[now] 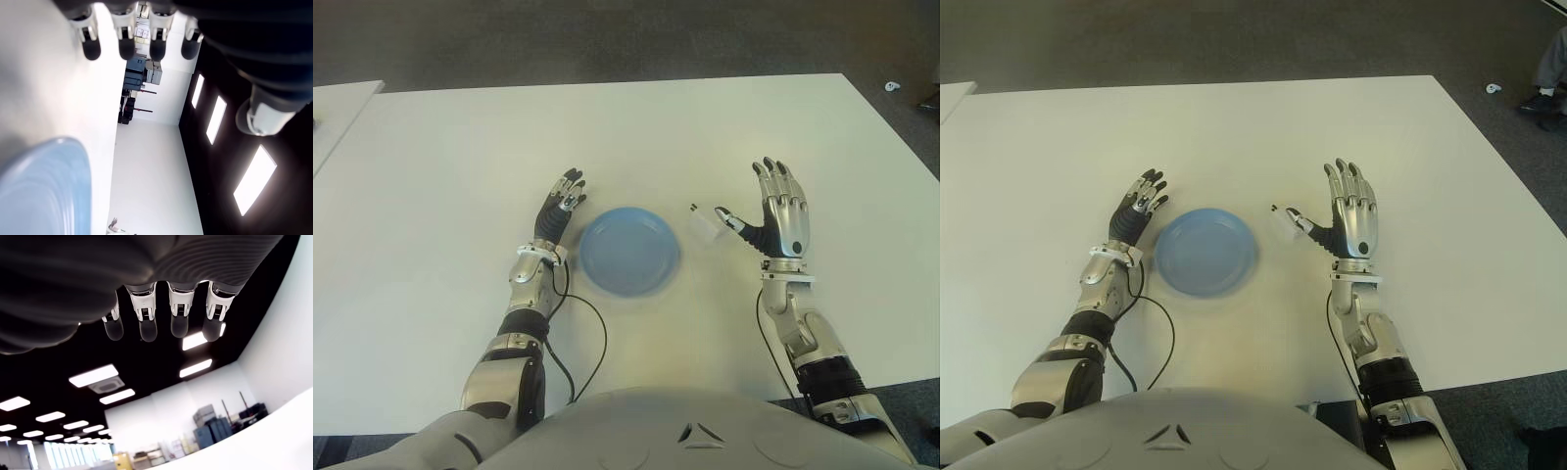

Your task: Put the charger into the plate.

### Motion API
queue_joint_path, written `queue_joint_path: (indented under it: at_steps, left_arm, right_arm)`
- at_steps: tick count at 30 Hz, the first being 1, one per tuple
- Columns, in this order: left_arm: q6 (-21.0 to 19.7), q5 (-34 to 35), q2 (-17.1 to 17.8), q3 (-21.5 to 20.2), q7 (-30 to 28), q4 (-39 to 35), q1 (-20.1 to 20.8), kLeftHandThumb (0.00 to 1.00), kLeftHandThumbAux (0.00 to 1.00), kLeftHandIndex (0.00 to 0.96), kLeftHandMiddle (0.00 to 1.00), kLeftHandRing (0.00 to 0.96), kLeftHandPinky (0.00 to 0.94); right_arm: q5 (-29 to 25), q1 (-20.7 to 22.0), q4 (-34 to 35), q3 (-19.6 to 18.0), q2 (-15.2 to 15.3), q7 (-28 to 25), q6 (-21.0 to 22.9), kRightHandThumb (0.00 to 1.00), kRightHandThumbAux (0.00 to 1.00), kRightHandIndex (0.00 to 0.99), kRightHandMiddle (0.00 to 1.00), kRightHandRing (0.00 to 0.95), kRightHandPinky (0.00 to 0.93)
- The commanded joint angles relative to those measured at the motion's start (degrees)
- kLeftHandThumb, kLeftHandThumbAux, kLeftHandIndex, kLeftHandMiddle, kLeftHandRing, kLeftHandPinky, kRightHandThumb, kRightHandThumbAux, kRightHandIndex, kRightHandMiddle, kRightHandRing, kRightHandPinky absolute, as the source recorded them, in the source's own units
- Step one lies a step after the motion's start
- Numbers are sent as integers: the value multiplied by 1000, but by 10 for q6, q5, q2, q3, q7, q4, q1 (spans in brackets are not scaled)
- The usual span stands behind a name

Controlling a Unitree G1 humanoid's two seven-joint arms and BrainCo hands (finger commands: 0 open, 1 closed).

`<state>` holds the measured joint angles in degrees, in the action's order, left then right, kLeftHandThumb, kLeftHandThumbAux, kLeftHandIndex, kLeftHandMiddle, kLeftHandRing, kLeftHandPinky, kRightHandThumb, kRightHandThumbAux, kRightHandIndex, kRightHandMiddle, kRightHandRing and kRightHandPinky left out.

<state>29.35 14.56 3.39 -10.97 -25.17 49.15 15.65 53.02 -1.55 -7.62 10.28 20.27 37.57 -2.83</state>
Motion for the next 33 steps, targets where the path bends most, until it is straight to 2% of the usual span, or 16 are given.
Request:
queue_joint_path:
  at_steps: [1, 4, 8, 14, 33]
  left_arm:
    - [-11, -6, -3, -2, 10, 19, -18, 10, 478, 0, 19, 23, 62]
    - [-10, -7, -3, -1, 11, 18, -19, 8, 477, 0, 20, 24, 63]
    - [-9, -8, -4, 0, 12, 16, -20, 6, 476, 0, 21, 25, 61]
    - [-7, -8, -5, 1, 13, 14, -22, 7, 477, 0, 22, 25, 62]
    - [-4, -9, -7, 3, 11, 7, -27, 9, 467, 0, 24, 29, 64]
  right_arm:
    - [23, -9, -21, 29, -30, -6, 49, 322, 144, 0, 0, 0, 0]
    - [26, -5, -37, 41, -41, -4, 69, 329, 136, 0, 0, 0, 0]
    - [25, 17, -96, 55, -64, -1, 107, 339, 129, 0, 0, 0, 0]
    - [16, 30, -122, 61, -74, -17, 147, 337, 122, 0, 0, 0, 0]
    - [-10, 51, -176, 80, -87, -30, 171, 305, 116, 0, 0, 0, 0]
